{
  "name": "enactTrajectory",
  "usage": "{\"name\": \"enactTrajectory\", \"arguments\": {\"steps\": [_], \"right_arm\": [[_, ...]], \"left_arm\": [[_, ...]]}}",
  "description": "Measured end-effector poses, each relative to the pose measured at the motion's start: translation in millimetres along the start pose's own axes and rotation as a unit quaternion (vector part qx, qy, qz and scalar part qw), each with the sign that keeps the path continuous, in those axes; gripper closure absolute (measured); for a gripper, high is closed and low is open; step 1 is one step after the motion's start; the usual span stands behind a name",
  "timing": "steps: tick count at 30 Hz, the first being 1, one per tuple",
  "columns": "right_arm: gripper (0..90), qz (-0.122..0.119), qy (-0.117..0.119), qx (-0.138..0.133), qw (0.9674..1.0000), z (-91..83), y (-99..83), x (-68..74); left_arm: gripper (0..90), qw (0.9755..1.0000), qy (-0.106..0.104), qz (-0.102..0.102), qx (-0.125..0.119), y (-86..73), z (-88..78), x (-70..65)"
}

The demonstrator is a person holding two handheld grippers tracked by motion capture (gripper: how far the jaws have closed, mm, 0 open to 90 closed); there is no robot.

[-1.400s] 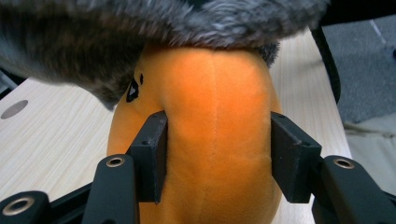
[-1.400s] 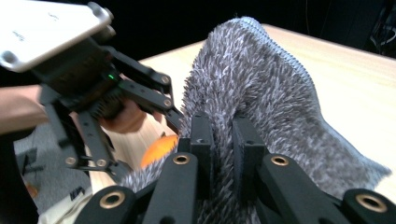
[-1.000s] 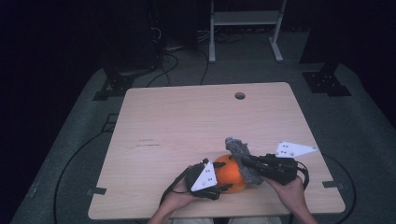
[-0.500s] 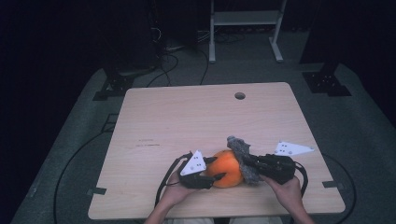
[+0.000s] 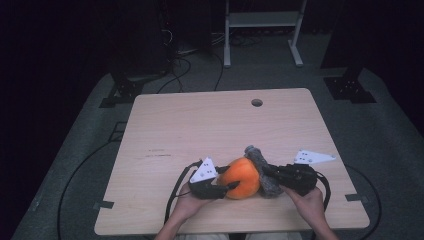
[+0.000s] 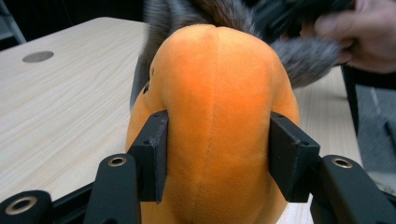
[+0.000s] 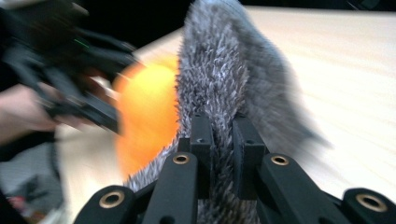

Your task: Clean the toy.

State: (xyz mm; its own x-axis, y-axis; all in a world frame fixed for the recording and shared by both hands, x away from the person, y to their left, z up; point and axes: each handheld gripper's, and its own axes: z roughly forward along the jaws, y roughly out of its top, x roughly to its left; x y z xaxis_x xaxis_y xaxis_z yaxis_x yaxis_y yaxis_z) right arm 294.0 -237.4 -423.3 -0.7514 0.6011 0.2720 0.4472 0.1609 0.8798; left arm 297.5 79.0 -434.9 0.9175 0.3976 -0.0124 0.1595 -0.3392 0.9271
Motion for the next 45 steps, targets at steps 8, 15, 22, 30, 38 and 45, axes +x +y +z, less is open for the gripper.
{"name": "enactTrajectory", "arguments": {"steps": [8,15,22,30,38,45], "right_arm": [[80.2,-0.064,0.031,-0.031,0.9970,2.4,11.1,25.8],[80.2,-0.039,0.020,-0.049,0.9978,-11.4,9.4,18.4],[80.2,-0.066,0.025,-0.019,0.9973,3.4,10.9,25.4],[80.3,-0.045,0.012,-0.021,0.9987,-1.8,4.9,12.8],[80.3,-0.043,0.014,-0.060,0.9972,-18.6,14.8,21.6],[80.3,-0.056,0.011,-0.026,0.9981,0.5,11.5,25.5]], "left_arm": [[46.8,1.0000,0.008,0.002,0.000,0.9,3.0,-1.9],[46.8,0.9998,0.001,-0.017,-0.008,1.7,5.0,-1.7],[5.7,0.9993,0.019,-0.026,-0.017,4.9,8.4,-3.3],[27.6,0.9997,-0.003,-0.012,0.023,-2.4,15.0,-3.1],[41.3,0.9991,0.021,0.036,0.004,10.4,4.7,-11.6],[43.0,0.9990,0.022,0.035,0.014,14.6,-4.7,-10.5]]}}
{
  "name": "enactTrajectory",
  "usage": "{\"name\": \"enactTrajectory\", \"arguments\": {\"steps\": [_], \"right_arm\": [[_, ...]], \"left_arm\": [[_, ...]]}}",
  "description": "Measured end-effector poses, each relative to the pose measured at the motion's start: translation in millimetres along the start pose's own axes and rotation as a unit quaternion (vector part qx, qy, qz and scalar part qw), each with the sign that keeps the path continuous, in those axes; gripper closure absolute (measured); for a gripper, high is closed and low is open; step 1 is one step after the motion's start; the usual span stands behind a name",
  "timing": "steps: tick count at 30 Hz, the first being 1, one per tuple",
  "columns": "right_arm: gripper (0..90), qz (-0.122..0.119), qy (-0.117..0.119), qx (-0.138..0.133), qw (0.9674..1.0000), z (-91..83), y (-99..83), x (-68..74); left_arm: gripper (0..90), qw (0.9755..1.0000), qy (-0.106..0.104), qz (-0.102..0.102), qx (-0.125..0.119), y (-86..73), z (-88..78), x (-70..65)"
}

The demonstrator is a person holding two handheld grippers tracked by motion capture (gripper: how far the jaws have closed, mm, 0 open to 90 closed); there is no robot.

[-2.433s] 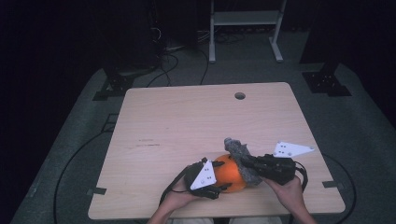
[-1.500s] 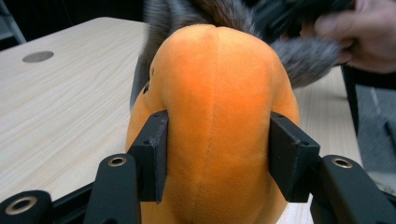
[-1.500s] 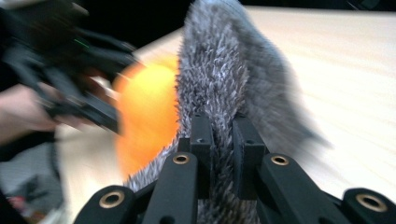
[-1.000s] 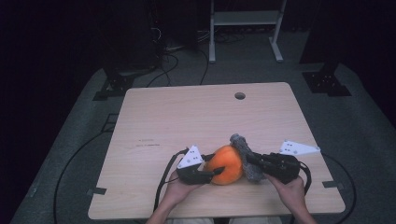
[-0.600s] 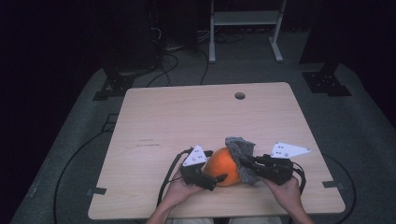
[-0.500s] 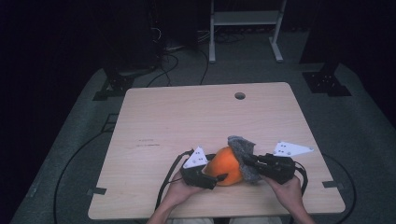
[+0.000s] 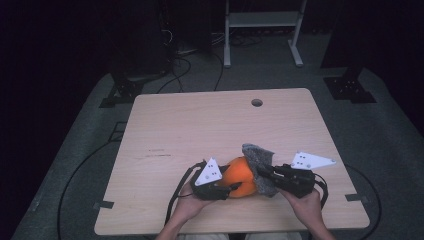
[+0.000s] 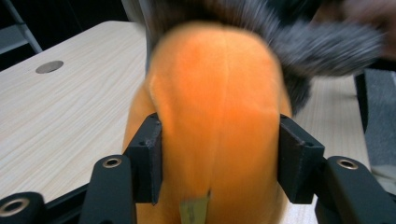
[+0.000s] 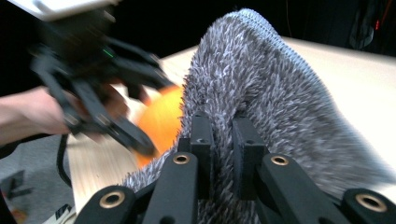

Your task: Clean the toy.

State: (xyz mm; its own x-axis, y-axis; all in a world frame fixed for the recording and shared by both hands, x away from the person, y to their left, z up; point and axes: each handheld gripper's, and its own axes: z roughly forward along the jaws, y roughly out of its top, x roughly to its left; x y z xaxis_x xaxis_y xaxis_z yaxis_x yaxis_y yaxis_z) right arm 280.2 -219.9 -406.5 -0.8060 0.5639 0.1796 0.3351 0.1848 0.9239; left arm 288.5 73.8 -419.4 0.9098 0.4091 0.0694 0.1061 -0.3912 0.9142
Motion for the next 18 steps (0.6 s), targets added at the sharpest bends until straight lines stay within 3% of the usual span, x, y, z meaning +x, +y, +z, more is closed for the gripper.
{"name": "enactTrajectory", "arguments": {"steps": [1,3,7,9,11,16,18], "right_arm": [[80.3,0.017,-0.008,0.016,0.9997,1.6,-5.8,-8.1],[80.3,0.036,-0.008,0.018,0.9991,0.9,-10.4,-14.6],[80.3,0.006,0.014,-0.025,0.9996,-5.6,4.4,1.7],[80.3,-0.016,0.016,-0.019,0.9996,-2.0,9.2,10.9],[80.3,-0.017,0.017,-0.007,0.9997,4.4,4.9,10.4],[80.3,0.038,-0.007,0.021,0.9990,5.0,-10.0,-13.6],[80.2,0.037,-0.006,0.005,0.9993,0.2,-7.5,-11.7]], "left_arm": [[43.0,1.0000,-0.001,-0.001,0.001,0.1,-1.1,0.9],[42.9,0.9998,-0.002,0.008,0.016,-0.1,-1.5,0.7],[43.1,0.9997,-0.005,0.009,0.022,0.3,2.7,-0.9],[43.8,0.9998,-0.012,0.005,0.017,1.0,1.9,-0.8],[44.0,0.9998,-0.014,0.002,0.017,1.8,0.7,-0.9],[44.4,0.9998,-0.008,0.001,0.021,0.5,-2.7,1.9],[44.5,0.9996,-0.006,0.007,0.025,0.9,-0.8,0.4]]}}
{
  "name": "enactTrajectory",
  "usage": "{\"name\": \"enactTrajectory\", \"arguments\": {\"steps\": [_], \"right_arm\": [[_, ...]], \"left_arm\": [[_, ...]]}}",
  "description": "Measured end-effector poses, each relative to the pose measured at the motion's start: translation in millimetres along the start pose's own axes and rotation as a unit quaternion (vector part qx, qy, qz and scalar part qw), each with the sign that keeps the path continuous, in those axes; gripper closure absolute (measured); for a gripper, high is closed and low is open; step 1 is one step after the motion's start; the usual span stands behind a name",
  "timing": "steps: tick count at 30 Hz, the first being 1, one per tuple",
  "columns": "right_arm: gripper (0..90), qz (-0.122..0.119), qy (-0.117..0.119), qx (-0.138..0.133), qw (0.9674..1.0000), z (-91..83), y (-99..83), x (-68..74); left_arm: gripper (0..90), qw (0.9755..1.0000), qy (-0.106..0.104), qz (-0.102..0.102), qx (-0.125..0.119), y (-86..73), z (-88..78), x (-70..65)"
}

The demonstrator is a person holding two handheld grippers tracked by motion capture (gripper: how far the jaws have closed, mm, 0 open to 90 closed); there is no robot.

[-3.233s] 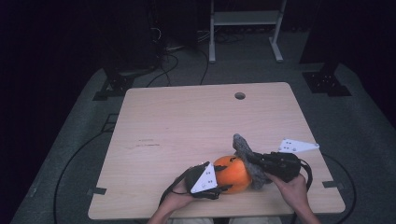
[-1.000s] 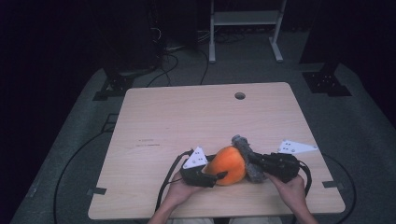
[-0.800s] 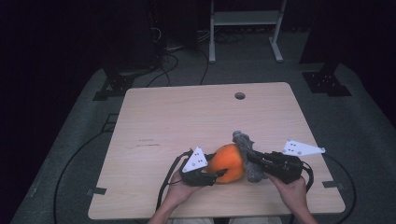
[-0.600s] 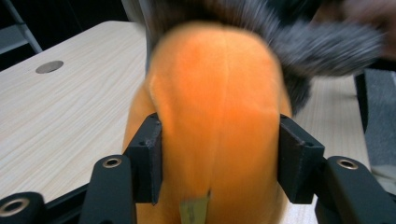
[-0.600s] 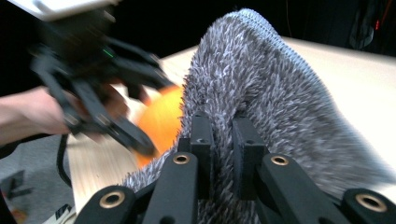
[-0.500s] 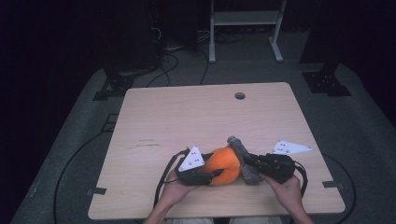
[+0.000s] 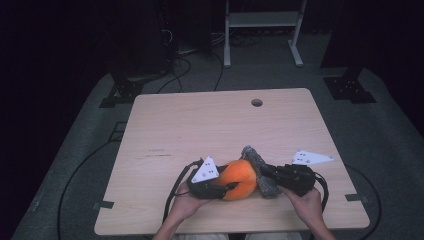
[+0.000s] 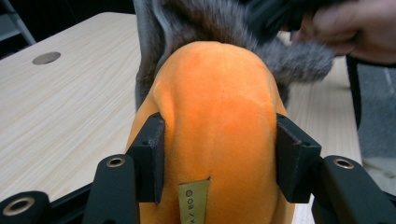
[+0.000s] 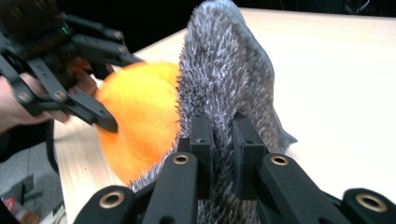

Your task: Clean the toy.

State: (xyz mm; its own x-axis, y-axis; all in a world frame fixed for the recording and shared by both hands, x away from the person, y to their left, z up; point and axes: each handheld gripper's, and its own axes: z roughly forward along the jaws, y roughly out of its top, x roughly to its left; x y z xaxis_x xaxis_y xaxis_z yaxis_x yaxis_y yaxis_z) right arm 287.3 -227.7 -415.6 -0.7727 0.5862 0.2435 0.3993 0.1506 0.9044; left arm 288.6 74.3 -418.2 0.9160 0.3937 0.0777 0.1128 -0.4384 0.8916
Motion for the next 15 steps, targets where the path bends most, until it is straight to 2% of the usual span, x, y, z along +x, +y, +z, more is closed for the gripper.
{"name": "enactTrajectory", "arguments": {"steps": [3,6,9,10,13,15], "right_arm": [[80.3,-0.029,0.019,-0.031,0.9989,-4.5,11.8,16.1],[80.3,-0.054,0.024,-0.012,0.9982,4.1,14.3,25.8],[80.3,-0.029,0.032,-0.006,0.9990,9.9,6.2,17.1],[80.3,-0.023,0.034,-0.005,0.9991,10.1,4.3,14.7],[80.3,-0.023,0.024,0.002,0.9994,9.0,2.0,12.3],[80.2,-0.020,0.017,0.005,0.9996,7.5,-0.4,8.6]], "left_arm": [[44.5,1.0000,-0.004,0.002,0.002,1.1,2.8,-1.7],[44.5,0.9998,-0.017,-0.008,-0.002,2.7,2.2,-1.2],[43.2,0.9998,-0.018,0.000,0.003,1.0,2.8,-1.6],[40.6,0.9998,-0.021,-0.002,0.003,0.4,3.5,-1.5],[21.1,0.9996,-0.022,-0.016,-0.008,-1.4,4.1,0.4],[12.2,0.9995,-0.017,-0.027,-0.001,-3.5,3.3,4.6]]}}
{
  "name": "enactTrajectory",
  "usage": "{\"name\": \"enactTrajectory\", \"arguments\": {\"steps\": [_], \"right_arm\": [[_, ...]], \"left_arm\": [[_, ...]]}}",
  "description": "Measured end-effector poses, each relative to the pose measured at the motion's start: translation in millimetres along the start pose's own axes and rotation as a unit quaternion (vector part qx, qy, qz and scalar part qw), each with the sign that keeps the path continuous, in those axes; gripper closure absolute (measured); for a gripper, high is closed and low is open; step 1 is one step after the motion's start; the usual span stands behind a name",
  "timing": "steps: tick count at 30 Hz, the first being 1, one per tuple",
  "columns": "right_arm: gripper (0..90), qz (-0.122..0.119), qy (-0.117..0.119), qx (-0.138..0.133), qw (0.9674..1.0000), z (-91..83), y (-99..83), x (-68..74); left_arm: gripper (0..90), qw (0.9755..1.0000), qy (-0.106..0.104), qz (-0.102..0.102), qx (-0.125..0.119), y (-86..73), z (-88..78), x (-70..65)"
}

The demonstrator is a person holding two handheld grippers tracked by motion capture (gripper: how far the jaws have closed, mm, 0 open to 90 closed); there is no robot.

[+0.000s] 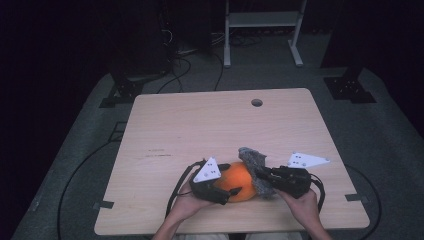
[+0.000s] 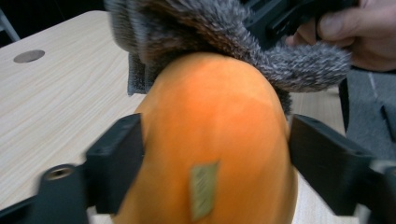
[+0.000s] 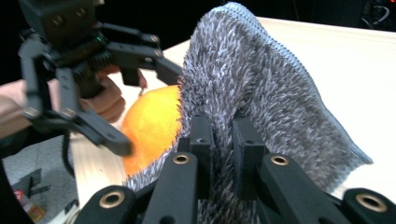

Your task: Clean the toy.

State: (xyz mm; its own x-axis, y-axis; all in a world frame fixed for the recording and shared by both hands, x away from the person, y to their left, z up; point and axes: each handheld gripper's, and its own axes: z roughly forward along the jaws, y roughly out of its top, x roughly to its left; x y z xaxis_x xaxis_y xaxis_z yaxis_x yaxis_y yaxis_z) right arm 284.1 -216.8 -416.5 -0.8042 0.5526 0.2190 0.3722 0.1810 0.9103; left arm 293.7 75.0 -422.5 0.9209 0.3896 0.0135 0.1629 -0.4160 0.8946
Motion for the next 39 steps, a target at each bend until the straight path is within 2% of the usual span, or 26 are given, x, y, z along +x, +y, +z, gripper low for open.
{"name": "enactTrajectory", "arguments": {"steps": [2,4,5,7,8,10,12,13,15,17,18,20,22,24,25,26,29,30,32,33,35,39], "right_arm": [[80.2,0.013,-0.007,0.001,0.9999,-2.7,-2.7,-6.4],[80.2,0.029,-0.014,0.002,0.9995,-5.4,-5.9,-14.6],[80.1,0.041,-0.013,0.003,0.9991,-6.5,-8.0,-19.6],[80.1,0.049,-0.018,0.009,0.9986,-7.8,-9.7,-24.2],[80.1,0.053,-0.024,0.011,0.9983,-8.8,-10.1,-26.1],[80.2,0.060,-0.038,0.019,0.9973,-11.8,-9.9,-29.2],[80.2,0.059,-0.035,-0.001,0.9976,-17.6,-6.9,-26.8],[80.2,0.053,-0.026,-0.017,0.9981,-20.7,-2.2,-20.8],[80.2,0.022,-0.013,-0.034,0.9991,-23.0,9.9,-5.3],[80.2,-0.008,-0.009,-0.028,0.9995,-18.7,16.3,6.9],[80.1,-0.015,-0.010,-0.017,0.9997,-15.0,15.7,8.7],[80.2,-0.004,-0.009,0.002,0.9999,-7.6,8.2,2.7],[80.2,0.027,-0.008,0.008,0.9996,-6.1,-1.0,-10.5],[80.1,0.043,-0.030,0.022,0.9984,-9.8,-5.2,-20.9],[80.2,0.050,-0.036,0.026,0.9978,-12.4,-6.5,-24.1],[80.2,0.052,-0.034,0.019,0.9979,-15.2,-6.8,-24.9],[80.1,0.039,-0.011,-0.018,0.9990,-20.4,2.2,-13.4],[80.1,0.026,-0.004,-0.023,0.9994,-19.3,6.1,-7.6],[80.1,-0.005,-0.006,-0.003,1.0000,-11.4,9.9,0.8],[80.1,-0.005,-0.007,0.006,0.9999,-8.6,8.6,1.0],[80.1,0.010,-0.006,0.017,0.9998,-3.9,1.6,-5.5],[80.1,0.033,-0.037,0.031,0.9983,-11.2,-3.0,-17.7]], "left_arm": [[9.9,0.9997,-0.009,-0.020,0.011,-5.9,0.1,7.0],[14.6,0.9990,-0.025,-0.035,0.010,-10.9,2.4,11.2],[19.7,0.9992,-0.028,-0.028,0.009,-10.9,2.5,10.8],[32.5,0.9997,-0.024,-0.009,0.005,-10.4,3.0,8.8],[36.4,0.9996,-0.024,-0.010,0.005,-10.4,3.2,8.7],[40.1,0.9997,-0.022,-0.009,0.006,-10.0,1.4,8.6],[42.1,0.9998,-0.019,-0.003,0.006,-8.8,-0.4,7.4],[42.6,0.9998,-0.019,0.001,0.006,-8.0,0.1,6.7],[43.9,0.9998,-0.018,0.008,0.004,-5.8,1.4,4.0],[44.8,0.9998,-0.017,0.012,0.002,-4.3,1.7,2.5],[45.1,0.9998,-0.018,0.010,0.001,-4.3,1.6,2.7],[45.8,0.9998,-0.021,0.007,-0.001,-4.4,0.9,2.9],[46.2,0.9998,-0.019,0.008,-0.001,-4.2,-0.5,2.6],[46.2,0.9998,-0.021,0.005,-0.004,-4.7,-2.4,4.6],[46.2,0.9998,-0.020,0.003,-0.006,-5.2,-2.7,5.2],[46.2,0.9998,-0.020,0.003,-0.005,-5.5,-2.6,5.2],[46.2,0.9997,-0.020,0.009,-0.006,-5.3,-0.5,3.6],[46.2,0.9997,-0.021,0.011,-0.006,-5.1,0.0,3.3],[46.2,0.9997,-0.020,0.013,-0.003,-5.1,-0.1,2.2],[46.2,0.9997,-0.020,0.015,-0.002,-5.3,-0.2,1.5],[46.2,0.9996,-0.019,0.018,0.003,-5.4,0.8,0.5],[46.2,0.9997,-0.017,0.019,0.000,-4.5,0.7,0.4]]}}
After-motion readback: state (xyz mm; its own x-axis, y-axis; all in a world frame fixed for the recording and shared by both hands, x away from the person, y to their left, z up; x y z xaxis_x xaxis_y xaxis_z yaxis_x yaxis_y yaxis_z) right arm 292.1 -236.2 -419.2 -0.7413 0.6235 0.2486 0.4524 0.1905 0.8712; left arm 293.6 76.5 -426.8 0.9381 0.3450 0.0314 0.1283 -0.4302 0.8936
